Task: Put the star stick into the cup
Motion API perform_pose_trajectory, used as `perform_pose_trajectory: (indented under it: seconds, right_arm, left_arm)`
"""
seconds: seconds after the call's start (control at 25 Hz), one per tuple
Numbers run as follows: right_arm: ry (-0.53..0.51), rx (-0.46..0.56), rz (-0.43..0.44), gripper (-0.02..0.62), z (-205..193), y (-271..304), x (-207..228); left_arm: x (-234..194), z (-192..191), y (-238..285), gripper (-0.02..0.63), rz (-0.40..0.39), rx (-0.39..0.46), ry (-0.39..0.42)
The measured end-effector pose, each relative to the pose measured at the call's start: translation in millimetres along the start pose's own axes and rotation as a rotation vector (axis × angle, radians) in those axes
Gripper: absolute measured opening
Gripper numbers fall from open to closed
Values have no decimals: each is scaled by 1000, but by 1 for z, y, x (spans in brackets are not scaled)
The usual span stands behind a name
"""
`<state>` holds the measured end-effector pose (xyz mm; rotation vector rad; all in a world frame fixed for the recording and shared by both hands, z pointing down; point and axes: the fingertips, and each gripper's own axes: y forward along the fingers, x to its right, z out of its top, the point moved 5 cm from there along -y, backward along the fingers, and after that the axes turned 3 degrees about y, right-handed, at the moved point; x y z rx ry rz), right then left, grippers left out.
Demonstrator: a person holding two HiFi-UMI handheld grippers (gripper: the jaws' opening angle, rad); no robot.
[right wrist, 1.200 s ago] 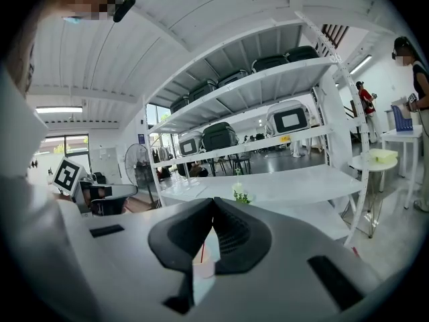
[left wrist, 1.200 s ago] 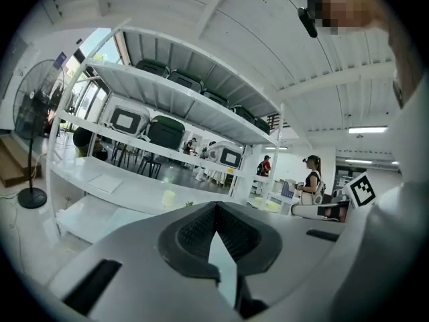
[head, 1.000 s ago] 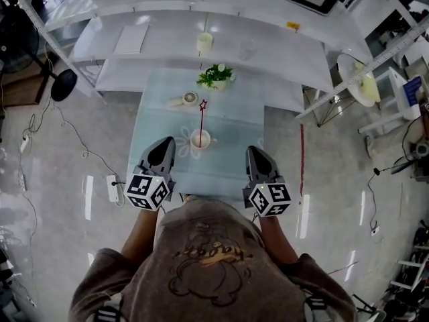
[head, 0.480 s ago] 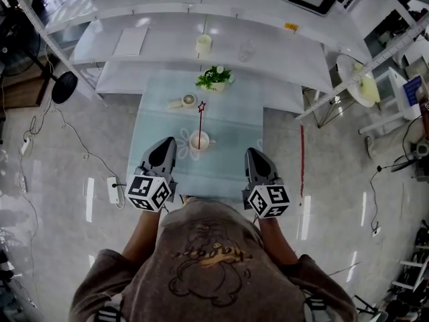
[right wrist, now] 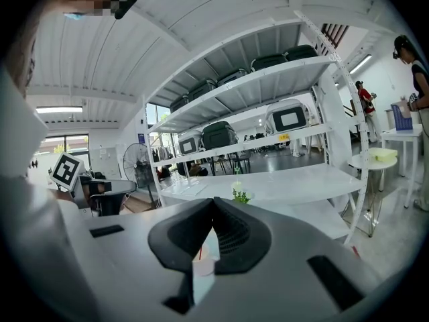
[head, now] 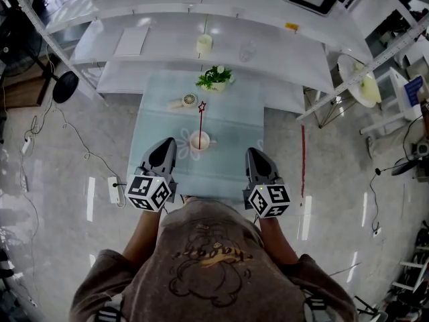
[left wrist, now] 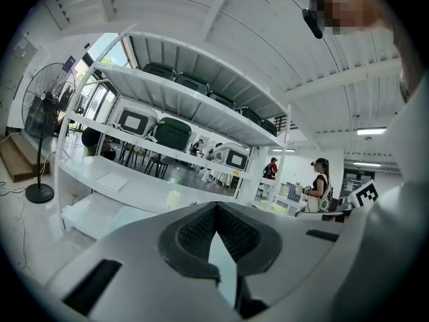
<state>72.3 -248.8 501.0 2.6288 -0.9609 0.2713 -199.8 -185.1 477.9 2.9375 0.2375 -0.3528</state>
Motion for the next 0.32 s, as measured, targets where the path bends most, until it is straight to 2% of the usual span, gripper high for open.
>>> perform_pose_trajectory:
  seconds: [0.32]
  right_arm:
    - [7, 10, 7, -3, 1, 0, -2]
  left_arm:
    - [1, -2, 0, 21, -6, -5, -5]
